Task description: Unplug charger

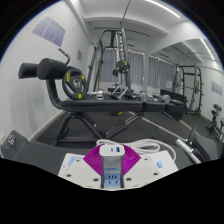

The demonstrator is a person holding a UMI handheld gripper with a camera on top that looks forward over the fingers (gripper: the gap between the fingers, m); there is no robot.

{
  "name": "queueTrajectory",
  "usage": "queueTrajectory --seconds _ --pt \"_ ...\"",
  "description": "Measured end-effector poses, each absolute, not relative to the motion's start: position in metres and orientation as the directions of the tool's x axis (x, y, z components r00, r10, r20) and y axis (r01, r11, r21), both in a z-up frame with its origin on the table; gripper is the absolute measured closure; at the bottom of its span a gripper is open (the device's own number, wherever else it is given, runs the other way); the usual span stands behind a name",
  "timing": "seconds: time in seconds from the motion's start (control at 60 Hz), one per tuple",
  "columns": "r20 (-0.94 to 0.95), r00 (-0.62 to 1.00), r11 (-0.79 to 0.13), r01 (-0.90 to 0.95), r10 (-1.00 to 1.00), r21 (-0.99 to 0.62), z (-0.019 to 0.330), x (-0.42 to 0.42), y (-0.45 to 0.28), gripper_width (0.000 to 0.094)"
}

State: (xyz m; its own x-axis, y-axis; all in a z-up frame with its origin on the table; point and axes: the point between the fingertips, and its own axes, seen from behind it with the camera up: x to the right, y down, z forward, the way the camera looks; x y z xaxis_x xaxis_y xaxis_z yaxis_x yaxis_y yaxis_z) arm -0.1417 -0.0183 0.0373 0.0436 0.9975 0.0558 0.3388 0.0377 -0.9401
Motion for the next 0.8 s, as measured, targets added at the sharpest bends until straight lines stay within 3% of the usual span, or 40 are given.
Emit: queueTrajectory --seconds 0.167,0.367,0.55,0.8 --pt "-0.022 0.054 -0.033 0.221 0.998 -0.975 0.133 -0.122 0.003 0.0729" --pt "0.032 0.094 0.010 0.231 0.995 -0.973 0.189 -0.096 0.088 0.0730" --pt "0.083 0.159 0.032 0.303 0.984 -0.953 0.168 -0.085 0.172 0.0731" --pt "0.110 0.160 0.021 0.478 0.981 -0.878 0.067 -0.080 0.222 0.0729"
